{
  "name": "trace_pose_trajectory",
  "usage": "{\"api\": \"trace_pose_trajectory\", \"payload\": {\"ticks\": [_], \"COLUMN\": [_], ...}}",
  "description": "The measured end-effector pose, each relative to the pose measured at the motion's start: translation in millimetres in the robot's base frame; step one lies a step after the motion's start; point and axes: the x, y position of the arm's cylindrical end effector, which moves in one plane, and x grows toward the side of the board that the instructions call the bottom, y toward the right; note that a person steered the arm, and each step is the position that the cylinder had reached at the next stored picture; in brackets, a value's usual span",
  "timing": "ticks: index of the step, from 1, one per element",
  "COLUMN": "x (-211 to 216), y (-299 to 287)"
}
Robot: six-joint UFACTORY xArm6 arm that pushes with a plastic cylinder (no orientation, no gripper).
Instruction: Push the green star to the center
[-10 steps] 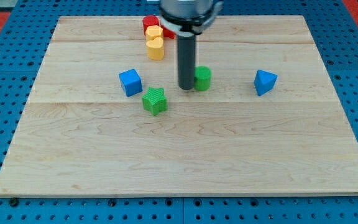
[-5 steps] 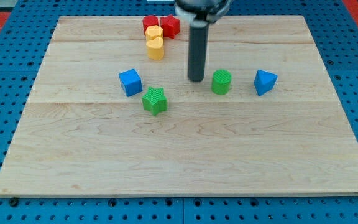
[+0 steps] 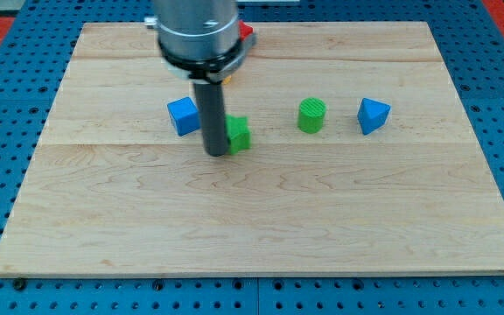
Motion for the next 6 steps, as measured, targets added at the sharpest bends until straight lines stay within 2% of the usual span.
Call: {"api": "trace_pose_trajectory", "payload": {"ticks": [2,3,4,6], "x": [19.1,-7.7,-15.9,-10.4], "y": [27.5,27.0,29.2,32.7]}}
